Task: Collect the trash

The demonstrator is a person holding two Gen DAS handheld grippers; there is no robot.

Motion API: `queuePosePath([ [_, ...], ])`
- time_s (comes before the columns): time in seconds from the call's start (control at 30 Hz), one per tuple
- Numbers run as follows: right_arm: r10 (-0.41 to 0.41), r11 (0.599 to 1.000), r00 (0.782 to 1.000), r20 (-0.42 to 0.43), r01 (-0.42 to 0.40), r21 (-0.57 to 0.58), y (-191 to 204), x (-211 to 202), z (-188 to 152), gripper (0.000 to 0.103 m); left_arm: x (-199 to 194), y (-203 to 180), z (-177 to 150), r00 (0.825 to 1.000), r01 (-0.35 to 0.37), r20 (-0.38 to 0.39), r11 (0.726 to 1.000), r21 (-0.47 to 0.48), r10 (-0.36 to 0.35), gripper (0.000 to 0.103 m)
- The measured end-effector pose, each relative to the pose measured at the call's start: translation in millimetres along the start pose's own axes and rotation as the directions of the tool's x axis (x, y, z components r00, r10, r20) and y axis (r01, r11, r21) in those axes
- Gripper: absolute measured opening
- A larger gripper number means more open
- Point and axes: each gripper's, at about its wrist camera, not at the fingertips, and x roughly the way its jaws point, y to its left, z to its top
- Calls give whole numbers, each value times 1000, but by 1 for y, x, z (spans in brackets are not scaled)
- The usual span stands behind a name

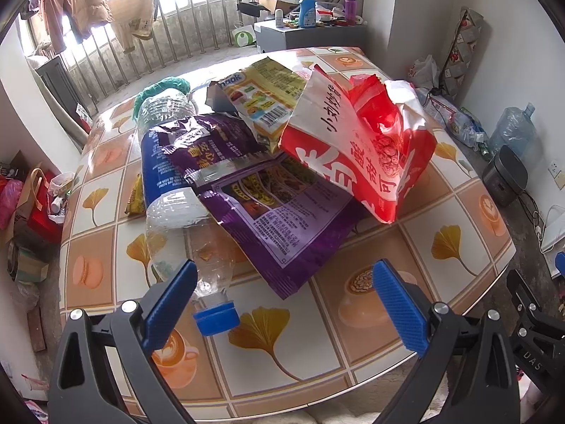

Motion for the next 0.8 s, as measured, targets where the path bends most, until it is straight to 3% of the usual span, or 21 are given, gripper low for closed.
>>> queuePosePath([
  [0.37,-11,1000,1000,1,11,-1,0,-2,1,96,-5,-5,0,999,43,17,999,22,-43,97],
  [0.8,-24,1000,1000,6,23,8,-5,-6,1,96,-6,-8,2,999,46,24,999,29,-47,97],
])
